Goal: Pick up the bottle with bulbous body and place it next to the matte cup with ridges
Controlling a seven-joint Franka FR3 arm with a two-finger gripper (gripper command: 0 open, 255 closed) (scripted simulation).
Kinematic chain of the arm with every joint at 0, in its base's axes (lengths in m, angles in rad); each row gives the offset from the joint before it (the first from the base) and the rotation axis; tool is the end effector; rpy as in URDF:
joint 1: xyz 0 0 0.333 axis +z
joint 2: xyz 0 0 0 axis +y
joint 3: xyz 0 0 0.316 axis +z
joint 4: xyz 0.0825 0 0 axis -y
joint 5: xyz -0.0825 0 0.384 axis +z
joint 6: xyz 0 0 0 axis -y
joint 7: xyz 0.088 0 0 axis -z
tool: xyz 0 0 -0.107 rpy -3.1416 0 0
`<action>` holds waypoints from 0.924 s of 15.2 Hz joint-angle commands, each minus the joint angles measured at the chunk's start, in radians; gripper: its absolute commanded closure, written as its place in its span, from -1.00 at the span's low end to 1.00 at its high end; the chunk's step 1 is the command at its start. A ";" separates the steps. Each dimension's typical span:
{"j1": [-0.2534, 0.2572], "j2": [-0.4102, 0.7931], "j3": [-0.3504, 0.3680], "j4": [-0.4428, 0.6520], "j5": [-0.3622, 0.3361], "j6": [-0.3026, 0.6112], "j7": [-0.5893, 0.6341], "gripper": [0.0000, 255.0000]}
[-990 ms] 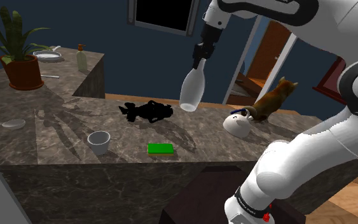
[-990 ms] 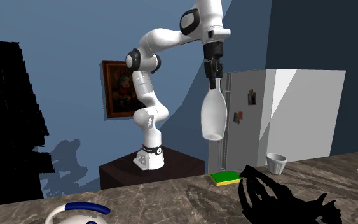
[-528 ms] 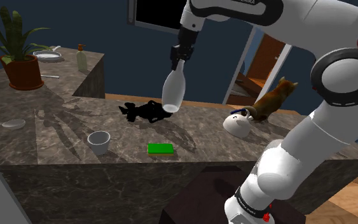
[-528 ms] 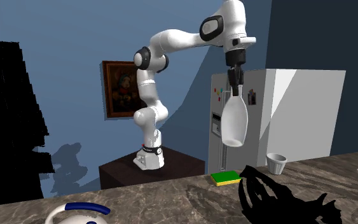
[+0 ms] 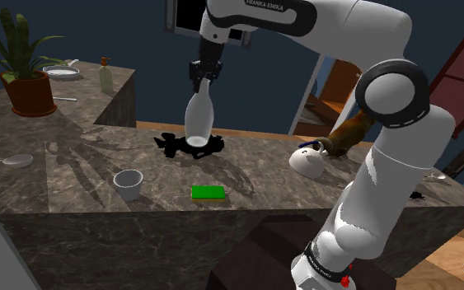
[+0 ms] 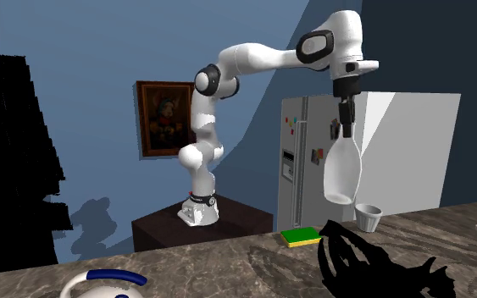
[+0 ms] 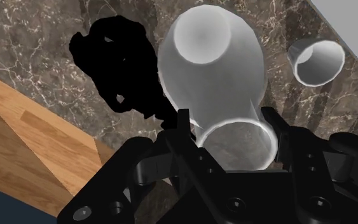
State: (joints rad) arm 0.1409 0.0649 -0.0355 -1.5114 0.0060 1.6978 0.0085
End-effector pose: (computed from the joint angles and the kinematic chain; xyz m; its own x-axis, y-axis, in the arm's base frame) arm 0.5842 0.0631 0.6278 0.9880 0.0956 0.1212 0.0969 -0.9953 -0.0047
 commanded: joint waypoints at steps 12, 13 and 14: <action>0.072 0.490 0.038 0.572 -0.017 -0.080 0.111 1.00; 0.072 0.481 0.038 0.542 -0.017 -0.060 0.111 1.00; 0.072 0.473 0.039 0.515 -0.017 -0.041 0.111 1.00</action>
State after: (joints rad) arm 0.2121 0.5491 0.0028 -0.9633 -0.0110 1.6332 0.1183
